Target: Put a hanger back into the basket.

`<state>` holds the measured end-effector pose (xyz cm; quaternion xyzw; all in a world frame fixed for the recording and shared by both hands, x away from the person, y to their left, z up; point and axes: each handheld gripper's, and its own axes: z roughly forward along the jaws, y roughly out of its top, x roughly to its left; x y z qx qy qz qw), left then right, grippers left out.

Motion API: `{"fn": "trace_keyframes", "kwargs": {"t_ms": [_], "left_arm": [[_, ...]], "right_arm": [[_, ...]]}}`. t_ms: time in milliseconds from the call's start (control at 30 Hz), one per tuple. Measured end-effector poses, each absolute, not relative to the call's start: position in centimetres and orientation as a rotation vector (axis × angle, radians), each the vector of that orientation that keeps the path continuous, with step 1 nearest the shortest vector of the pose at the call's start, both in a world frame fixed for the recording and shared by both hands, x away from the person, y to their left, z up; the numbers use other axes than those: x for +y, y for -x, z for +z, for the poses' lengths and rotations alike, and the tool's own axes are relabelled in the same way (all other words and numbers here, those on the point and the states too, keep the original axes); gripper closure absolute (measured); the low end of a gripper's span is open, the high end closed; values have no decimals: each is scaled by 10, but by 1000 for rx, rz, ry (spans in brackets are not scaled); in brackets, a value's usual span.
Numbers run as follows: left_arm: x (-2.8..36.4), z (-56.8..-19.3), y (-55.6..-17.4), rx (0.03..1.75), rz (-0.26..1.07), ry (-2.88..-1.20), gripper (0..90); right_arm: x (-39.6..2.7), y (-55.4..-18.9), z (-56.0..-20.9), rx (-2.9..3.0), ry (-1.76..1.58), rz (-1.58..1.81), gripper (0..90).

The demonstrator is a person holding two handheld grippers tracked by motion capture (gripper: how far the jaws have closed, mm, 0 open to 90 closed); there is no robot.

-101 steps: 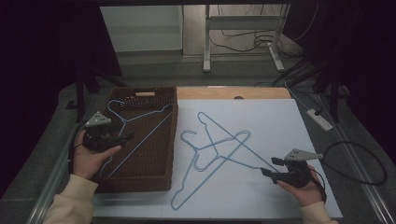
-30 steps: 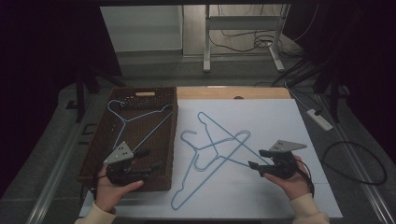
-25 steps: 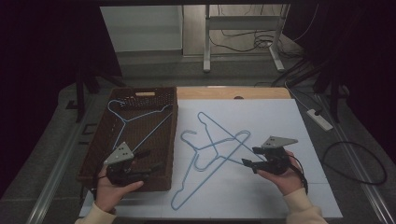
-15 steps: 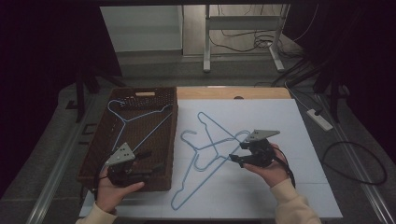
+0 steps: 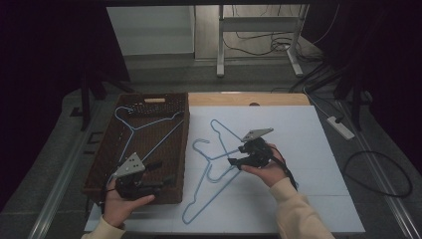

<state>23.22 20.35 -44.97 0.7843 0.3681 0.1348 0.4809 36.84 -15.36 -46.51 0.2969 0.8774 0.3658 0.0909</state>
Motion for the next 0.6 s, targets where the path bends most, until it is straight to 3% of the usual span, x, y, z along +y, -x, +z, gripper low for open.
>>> {"fn": "trace_keyframes", "kwargs": {"t_ms": [600], "left_arm": [[203,-450,-231,894,329,-1917,332]], "right_arm": [[-95,-400,-487,2709,-871,1018,383]]}}
